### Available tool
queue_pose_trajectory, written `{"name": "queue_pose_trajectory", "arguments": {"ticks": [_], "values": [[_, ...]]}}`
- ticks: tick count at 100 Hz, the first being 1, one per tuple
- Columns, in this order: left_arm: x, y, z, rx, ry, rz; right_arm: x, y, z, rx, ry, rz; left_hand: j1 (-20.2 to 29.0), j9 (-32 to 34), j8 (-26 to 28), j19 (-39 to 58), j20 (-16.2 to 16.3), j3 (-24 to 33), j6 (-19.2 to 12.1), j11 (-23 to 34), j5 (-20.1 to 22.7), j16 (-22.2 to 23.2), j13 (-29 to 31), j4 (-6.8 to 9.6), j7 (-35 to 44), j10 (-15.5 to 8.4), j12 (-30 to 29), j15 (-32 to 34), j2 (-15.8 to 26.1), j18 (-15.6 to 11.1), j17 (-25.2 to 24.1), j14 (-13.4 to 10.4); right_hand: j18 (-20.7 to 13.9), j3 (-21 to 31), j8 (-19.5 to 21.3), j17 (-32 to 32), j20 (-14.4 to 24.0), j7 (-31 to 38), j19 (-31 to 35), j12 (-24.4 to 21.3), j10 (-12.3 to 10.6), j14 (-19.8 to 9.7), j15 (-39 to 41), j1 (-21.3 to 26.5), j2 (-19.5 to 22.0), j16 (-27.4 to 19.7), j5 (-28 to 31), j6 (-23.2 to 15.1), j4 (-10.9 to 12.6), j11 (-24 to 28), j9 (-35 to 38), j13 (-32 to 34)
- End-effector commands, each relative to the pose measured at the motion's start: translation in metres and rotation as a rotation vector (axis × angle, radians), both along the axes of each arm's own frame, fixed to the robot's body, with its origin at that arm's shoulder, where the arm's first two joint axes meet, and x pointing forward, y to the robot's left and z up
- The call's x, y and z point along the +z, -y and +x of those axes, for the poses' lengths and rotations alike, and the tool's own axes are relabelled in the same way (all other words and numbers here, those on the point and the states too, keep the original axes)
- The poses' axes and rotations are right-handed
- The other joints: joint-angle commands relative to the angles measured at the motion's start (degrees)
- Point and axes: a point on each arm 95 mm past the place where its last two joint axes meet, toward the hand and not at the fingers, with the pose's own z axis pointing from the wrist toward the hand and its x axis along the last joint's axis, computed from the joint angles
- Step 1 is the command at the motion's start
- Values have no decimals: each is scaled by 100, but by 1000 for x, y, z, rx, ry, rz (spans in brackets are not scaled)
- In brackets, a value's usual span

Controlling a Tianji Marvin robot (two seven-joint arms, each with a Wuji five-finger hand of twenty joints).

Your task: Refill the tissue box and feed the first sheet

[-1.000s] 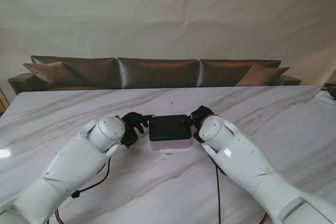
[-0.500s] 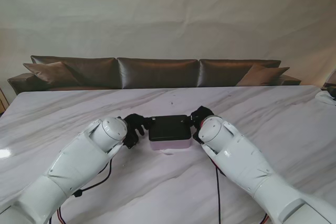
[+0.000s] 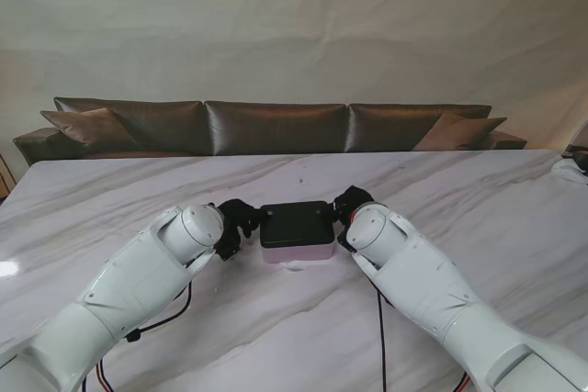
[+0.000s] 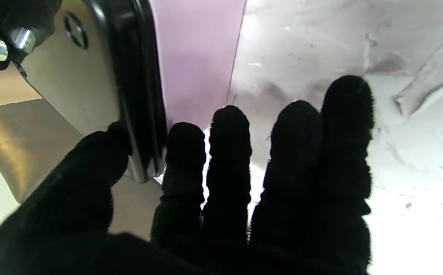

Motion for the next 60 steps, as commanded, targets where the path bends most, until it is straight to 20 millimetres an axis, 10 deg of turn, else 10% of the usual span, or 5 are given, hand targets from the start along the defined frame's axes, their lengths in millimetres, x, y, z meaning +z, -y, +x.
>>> {"name": "queue_pose_trajectory", "arguments": {"ticks": [1,60], "values": [[-5,4,-4,-20,-21,2,-10,-2,-5,13,-30,-11,330,276,159,5844,-18,727,-626,222,205,113,421,128,125,-273,151,390,-504,-1465,206,357,-320,259,-11,145,93,-74,382,158,-165,-65,357,277,-222,98,219,3,117,182,385,242],[-18,2,-3,-82,-40,81,-14,3,-5,15,-30,-60,56,880,-90,6205,-164,1868,-412,331,923,229,832,679,422,-310,460,646,-1171,-1491,547,191,-300,586,-93,199,105,148,437,190,-130,-75,515,269,-547,144,242,113,119,230,517,241]]}}
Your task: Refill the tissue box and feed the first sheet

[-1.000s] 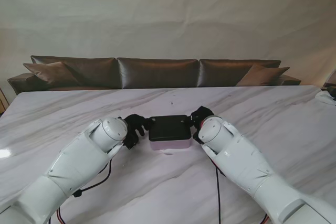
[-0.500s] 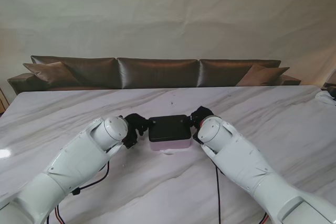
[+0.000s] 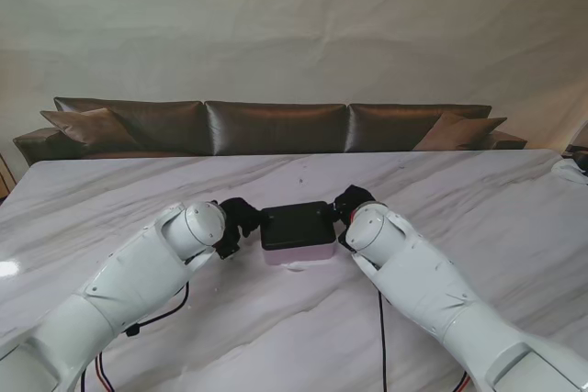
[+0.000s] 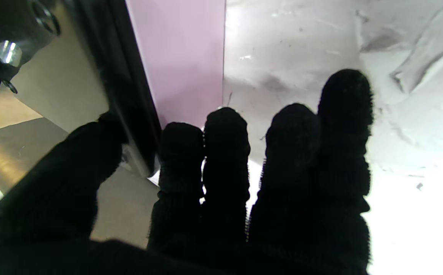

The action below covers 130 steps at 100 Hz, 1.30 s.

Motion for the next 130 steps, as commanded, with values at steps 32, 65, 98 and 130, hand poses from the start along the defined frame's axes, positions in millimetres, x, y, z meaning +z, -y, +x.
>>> {"name": "queue_pose_trajectory", "arguments": {"ticks": [32,65,98,130], "values": [[-28,-5,-6,-15,-71,31,-20,6,-5,11,-49,-62,430,499,-327,6393,-50,1118,-221,204,354,189,554,669,337,-47,179,512,-538,-1274,292,498,-353,748,-105,142,146,369,463,177,-38,-65,545,495,-485,141,245,238,193,284,453,185],[-37,-7,1,105,-4,-41,-14,6,-7,6,-25,-53,132,-157,-521,5651,32,-732,-2,-422,-226,36,-85,-51,-475,380,-307,-243,704,-862,-311,874,-446,437,-2,187,161,275,487,185,-184,-139,626,158,178,151,311,29,335,290,462,186],[-37,-12,3,136,-9,-129,4,7,-17,6,-4,-36,26,-855,-1270,5093,336,-2210,453,-660,-874,-2,-695,-125,-1099,708,-532,-615,1282,-713,-928,980,-443,-825,1216,64,104,-465,483,418,-223,-93,336,-406,1758,-12,-161,-57,939,317,-61,177],[-21,-10,-5,137,-1,-139,22,4,-20,7,2,-16,-48,-988,-1283,5022,376,-2533,494,-677,-1040,4,-801,-60,-1140,710,-530,-651,1339,-709,-1034,989,-429,-730,1249,-85,49,-543,419,567,-303,-34,181,-337,1786,-33,-1130,-747,806,335,-486,42]]}}
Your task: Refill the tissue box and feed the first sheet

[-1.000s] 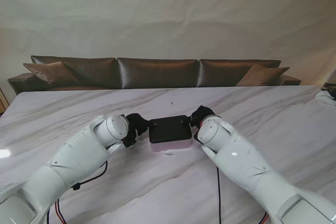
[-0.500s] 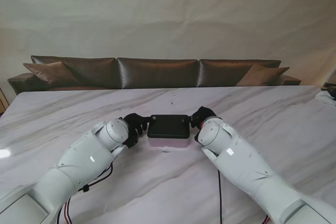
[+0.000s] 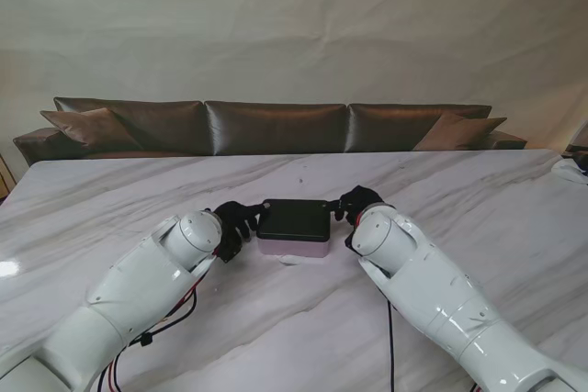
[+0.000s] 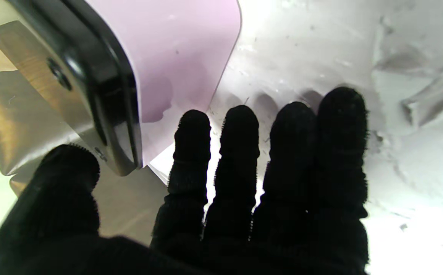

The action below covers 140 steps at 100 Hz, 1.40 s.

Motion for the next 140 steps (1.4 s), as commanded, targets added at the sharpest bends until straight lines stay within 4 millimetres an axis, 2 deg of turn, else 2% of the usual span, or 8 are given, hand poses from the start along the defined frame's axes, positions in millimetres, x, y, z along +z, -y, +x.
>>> {"name": "queue_pose_trajectory", "arguments": {"ticks": [1,36,69,99,103,118,140], "values": [[0,0,-2,-14,-14,-2,4,-4,0,11,-8,17,-104,-123,-41,3883,124,-218,-12,-65,-223,-60,-100,111,-1,54,-63,-74,187,-804,-167,817,-380,131,105,-83,-21,147,308,149,-182,25,-46,-30,29,-34,-94,-386,-18,168,-102,35],[0,1,-3,-28,-30,8,8,-21,2,38,-14,74,16,-134,8,3866,157,-290,-27,-39,-258,-46,-92,201,38,16,-49,-70,170,-838,-162,797,-367,389,626,-272,39,595,289,249,-162,50,28,56,213,70,-44,-249,-58,273,-184,-133],[0,4,-4,-43,-38,9,-2,-25,10,55,-49,74,90,-105,109,3895,177,-287,-67,14,-262,-28,-59,213,138,-27,-24,-37,151,-873,-135,757,-384,451,749,-264,77,702,318,269,-185,34,102,136,227,104,50,-154,-33,343,-123,-108],[-1,3,-3,-49,-44,4,-16,-27,15,100,-74,43,108,-105,160,3896,176,-274,-69,18,-263,-25,-68,216,143,-31,-20,-42,177,-880,-129,757,-417,542,744,-212,121,750,376,307,-194,-31,208,270,28,137,241,20,-10,440,7,-33],[-1,4,-3,-50,-44,4,-18,-28,15,110,-74,36,113,-111,165,3895,176,-271,-69,16,-263,-24,-69,217,143,-29,-20,-42,175,-880,-130,754,-437,576,744,-176,126,769,387,311,-240,-50,217,279,-12,136,269,53,9,450,44,-2],[-4,3,-2,-54,-48,7,-24,-29,11,114,-78,33,126,-114,184,3895,176,-249,-80,14,-264,-24,-61,227,140,-41,-20,-42,181,-879,-130,753,-378,823,719,-43,135,910,407,322,-204,-52,228,353,-231,118,422,285,143,478,223,148],[3,7,-9,-54,-52,8,-38,-27,8,93,-99,45,127,-116,205,3895,176,-215,-76,10,-262,-24,-68,236,129,-37,-21,-48,196,-879,-130,757,-278,1022,672,101,140,1025,439,328,-106,-39,379,477,-466,184,558,486,287,489,396,187]]}}
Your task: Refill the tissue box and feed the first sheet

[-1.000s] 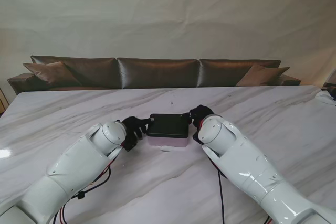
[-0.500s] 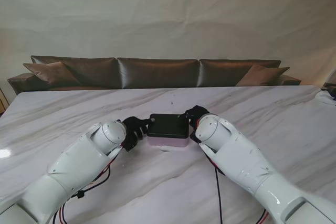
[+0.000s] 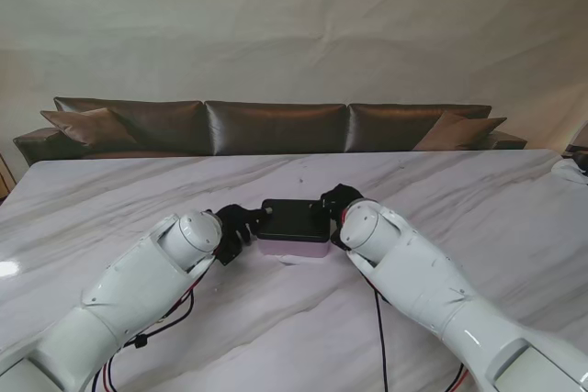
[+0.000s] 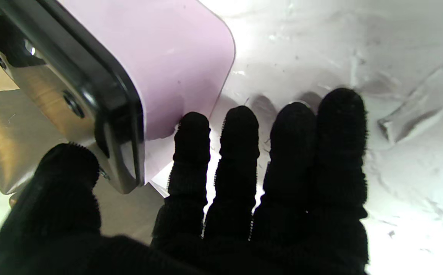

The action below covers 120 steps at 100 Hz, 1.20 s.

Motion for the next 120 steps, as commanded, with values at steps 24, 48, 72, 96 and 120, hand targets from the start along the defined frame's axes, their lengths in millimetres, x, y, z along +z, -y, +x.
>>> {"name": "queue_pose_trajectory", "arguments": {"ticks": [24,48,72,96,120], "values": [[-3,2,-2,-10,-18,-9,-36,-1,-13,10,-70,-11,32,-61,129,3952,105,-34,-71,11,-102,-18,-3,229,87,-30,-21,-37,231,-865,-91,747,-182,491,-67,280,87,-369,485,87,-108,-31,576,292,-347,183,253,1396,226,-57,437,209],[-1,6,-5,-12,-19,-14,-43,0,-17,25,-79,-29,21,-54,140,3953,111,-14,-76,14,-99,-19,-4,225,86,-35,-21,-38,226,-863,-91,752,-147,640,-85,366,89,-391,510,65,-31,-30,703,344,-483,224,360,1513,164,-83,551,206],[-4,4,-2,-17,-23,-12,-51,4,-18,31,-112,-27,13,-49,146,3952,113,-1,-75,14,-94,-18,-8,222,86,-30,-21,-39,234,-864,-91,752,-121,797,-60,389,91,-374,522,61,6,-22,776,344,-560,244,421,1573,180,-73,623,207],[-7,3,0,-17,-24,-6,-57,5,-16,46,-137,-20,3,-42,155,3954,118,8,-87,20,-85,-18,-6,215,90,-33,-19,-37,234,-859,-101,748,-84,883,-27,469,105,-370,563,61,18,-34,885,325,-597,280,474,1612,233,-45,684,206],[-8,3,1,-17,-26,-7,-59,5,-15,50,-154,-10,2,-52,160,3955,122,19,-81,13,-81,-19,-6,212,90,-30,-20,-40,240,-856,-102,748,-94,882,-14,479,109,-376,578,65,10,-46,925,288,-577,291,483,1615,258,-33,696,205]]}}
